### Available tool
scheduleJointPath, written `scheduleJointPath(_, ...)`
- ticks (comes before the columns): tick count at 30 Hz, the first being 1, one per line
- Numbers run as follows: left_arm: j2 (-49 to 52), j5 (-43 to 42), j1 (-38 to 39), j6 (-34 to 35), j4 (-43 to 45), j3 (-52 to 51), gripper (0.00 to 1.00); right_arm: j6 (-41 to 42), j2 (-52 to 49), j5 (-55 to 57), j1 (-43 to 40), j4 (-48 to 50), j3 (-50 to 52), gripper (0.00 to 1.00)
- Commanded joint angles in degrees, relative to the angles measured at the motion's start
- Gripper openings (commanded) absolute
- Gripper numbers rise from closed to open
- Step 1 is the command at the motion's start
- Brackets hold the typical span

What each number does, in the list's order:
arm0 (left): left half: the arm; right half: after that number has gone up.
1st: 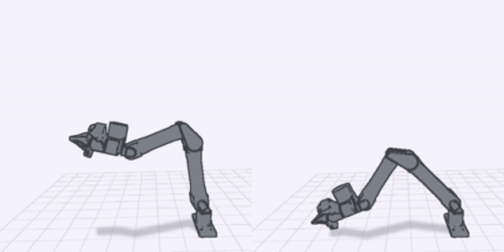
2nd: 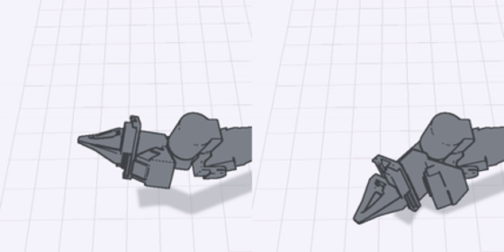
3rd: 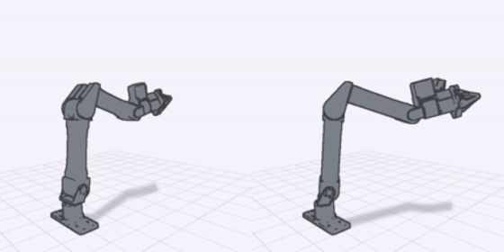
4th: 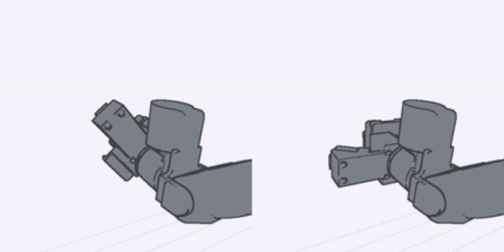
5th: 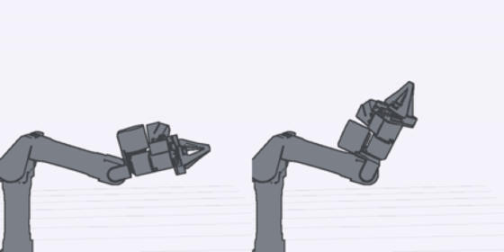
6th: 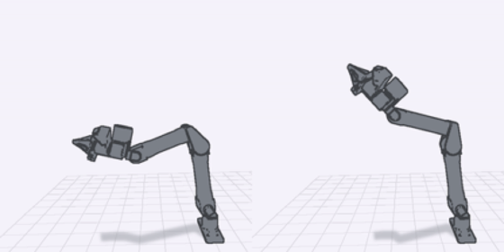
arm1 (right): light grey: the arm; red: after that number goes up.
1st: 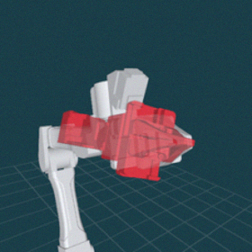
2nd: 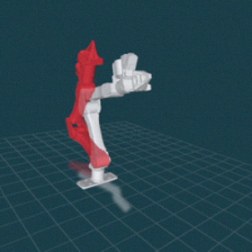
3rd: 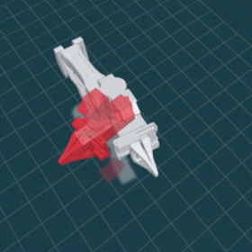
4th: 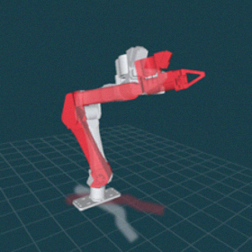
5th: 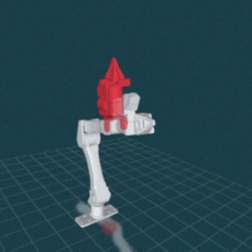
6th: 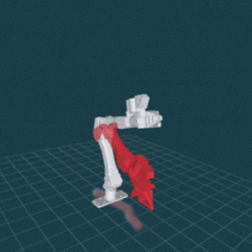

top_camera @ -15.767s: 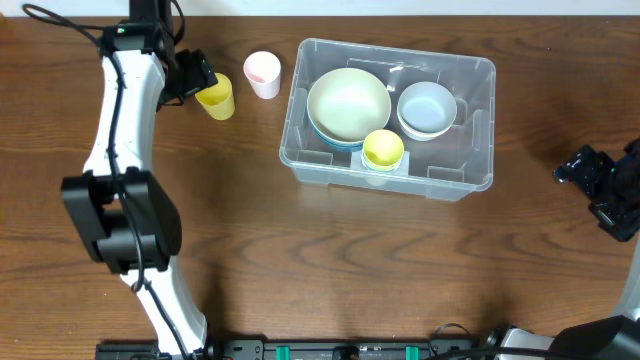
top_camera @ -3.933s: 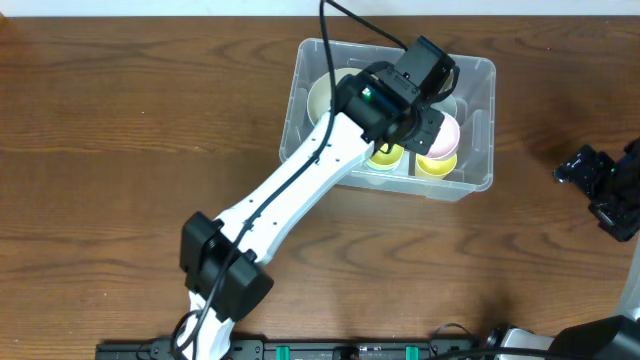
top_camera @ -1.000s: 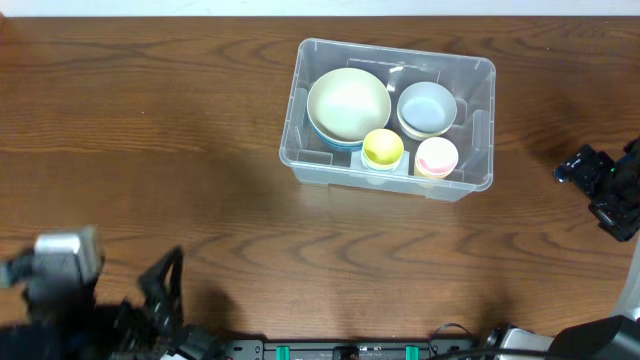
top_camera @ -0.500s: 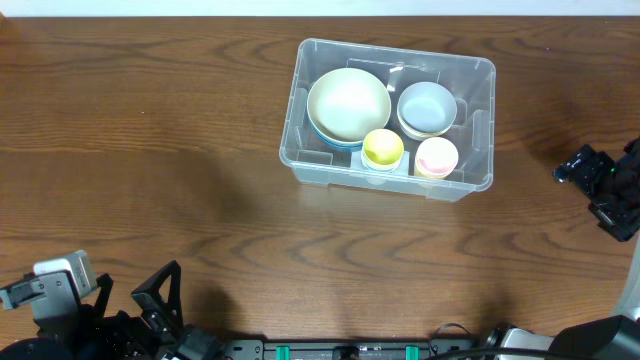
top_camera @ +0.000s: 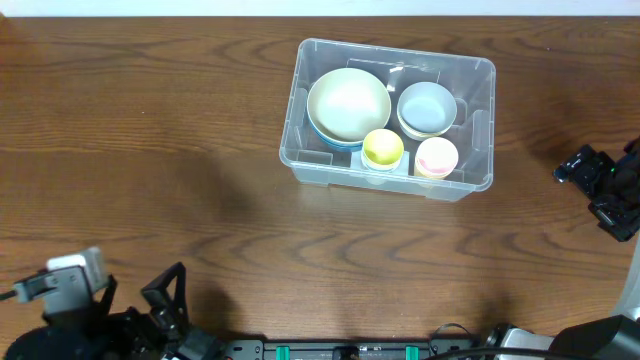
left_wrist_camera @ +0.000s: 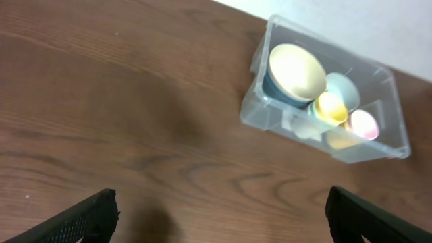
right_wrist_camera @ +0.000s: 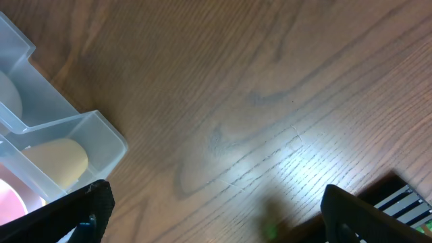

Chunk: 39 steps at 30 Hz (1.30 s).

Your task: Pack container

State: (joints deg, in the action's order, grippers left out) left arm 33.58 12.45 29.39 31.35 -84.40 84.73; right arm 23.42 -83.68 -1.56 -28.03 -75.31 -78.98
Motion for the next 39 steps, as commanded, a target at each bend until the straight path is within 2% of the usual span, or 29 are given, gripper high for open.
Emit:
scheduleJointPath(1, -0.5, 0.6, -2.5, -5.9, 2.2, -4.6, 0.98, -0.8, 0.1, 0.0, -0.3, 0.1, 0.0, 0.99)
scheduleJointPath(4, -2.3, -2.9, -7.4, -11.9, 9.6, -11.1, 0.98, -0.8, 0.1, 0.0, -0.3, 0.1, 0.0, 0.99)
scheduleJointPath(6, -5.3, -11.3, -11.4, -21.2, 19.3, -18.2, 0.98, -0.8, 0.1, 0.0, -0.3, 0.1, 0.0, 0.99)
scheduleJointPath(9, -10.2, -19.6, -14.3, -30.3, 30.4, -27.7, 0.98, -0.8, 0.1, 0.0, -0.3, 0.1, 0.0, 0.99)
scheduleJointPath(10, -11.7, -20.5, -14.7, -31.4, 33.0, -30.4, 0.98, -0.8, 0.1, 0.0, -0.3, 0.1, 0.0, 0.99)
scheduleJointPath(16, -22.9, -20.7, -18.8, -29.6, 50.5, -49.8, 0.98, -0.8, 0.1, 0.0, -0.3, 0.1, 0.0, 0.99)
scheduleJointPath(21, -28.3, -20.8, -22.7, -29.5, 61.1, -59.8, 0.98, -0.8, 0.1, 0.0, -0.3, 0.1, 0.0, 0.99)
scheduleJointPath(28, -33.5, -20.8, -26.1, -29.6, 65.9, -66.4, 0.98, -0.8, 0.1, 0.0, -0.3, 0.1, 0.0, 0.99)
scheduleJointPath(39, -33.5, -20.8, -27.4, -29.6, 77.5, -75.1, 0.98, -0.8, 0.1, 0.0, -0.3, 0.1, 0.0, 0.99)
